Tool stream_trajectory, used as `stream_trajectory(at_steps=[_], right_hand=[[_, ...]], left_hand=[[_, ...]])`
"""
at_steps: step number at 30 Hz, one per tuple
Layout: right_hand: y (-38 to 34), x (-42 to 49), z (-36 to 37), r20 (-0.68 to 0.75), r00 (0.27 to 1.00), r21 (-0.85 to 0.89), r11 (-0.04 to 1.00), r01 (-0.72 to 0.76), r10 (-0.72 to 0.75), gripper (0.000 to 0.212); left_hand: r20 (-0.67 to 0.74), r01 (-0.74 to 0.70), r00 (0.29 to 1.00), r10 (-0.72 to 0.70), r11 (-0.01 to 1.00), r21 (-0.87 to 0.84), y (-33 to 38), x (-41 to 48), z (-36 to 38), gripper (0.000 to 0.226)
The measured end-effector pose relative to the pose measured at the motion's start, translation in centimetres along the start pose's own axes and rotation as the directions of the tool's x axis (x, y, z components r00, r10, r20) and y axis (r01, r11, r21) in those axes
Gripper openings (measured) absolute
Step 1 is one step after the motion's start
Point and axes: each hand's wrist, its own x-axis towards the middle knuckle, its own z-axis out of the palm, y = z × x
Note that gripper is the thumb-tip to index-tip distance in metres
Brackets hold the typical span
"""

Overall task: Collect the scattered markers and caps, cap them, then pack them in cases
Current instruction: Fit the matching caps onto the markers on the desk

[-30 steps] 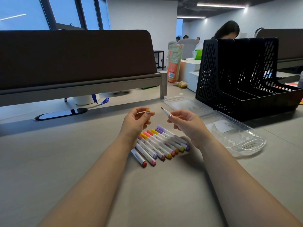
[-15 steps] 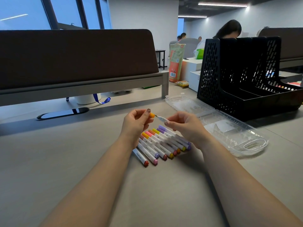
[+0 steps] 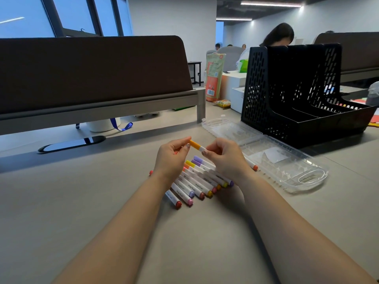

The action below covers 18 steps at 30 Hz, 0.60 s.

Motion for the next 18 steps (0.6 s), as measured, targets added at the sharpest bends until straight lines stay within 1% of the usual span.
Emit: stream_trajectory(at_steps=[4, 6, 8, 10, 13, 15, 18], right_hand=[[0.0, 0.0, 0.1, -0.005, 1.000, -0.004, 1.000, -0.003, 0.003, 0.005], [0.1, -0.2, 0.1, 0.010, 1.000, 0.001, 1.000, -0.011, 0.011, 0.005], [-0.2, -0.3, -0.4, 0.058, 0.998, 0.061, 0.997, -0.035, 0.031, 0.005], [-0.9, -0.4, -1.1, 0.146, 0.987, 0.175, 0.980, -0.092, 0.067, 0.004], [-1.7, -0.4, -1.7, 0.274, 0.948, 0.320, 0.915, -0.246, 0.159, 0.007], [-1.8, -0.3, -1.7, 0.312, 0.931, 0.343, 0.891, -0.296, 0.189, 0.008], [-1.7, -0.2, -1.5, 0.312, 0.929, 0.338, 0.890, -0.306, 0.201, 0.013]], left_hand=[[0.023, -0.018, 1.000, 0.017, 1.000, 0.019, -0.2, 0.0, -0.1, 0.032], [0.013, -0.020, 1.000, 0.020, 1.000, 0.019, -0.4, 0.0, -0.3, 0.030], [-0.010, -0.013, 1.000, 0.013, 1.000, -0.005, -0.5, 0.2, -0.7, 0.027], [-0.020, 0.010, 1.000, -0.011, 0.999, -0.050, -0.3, 0.4, -1.1, 0.023], [-0.023, 0.024, 0.999, -0.026, 0.998, -0.055, -0.1, 0.6, -1.3, 0.022], [-0.021, 0.030, 0.999, -0.032, 0.998, -0.064, -0.1, 0.6, -1.1, 0.022], [-0.022, 0.043, 0.999, -0.045, 0.997, -0.069, -0.2, 0.7, -0.8, 0.023]])
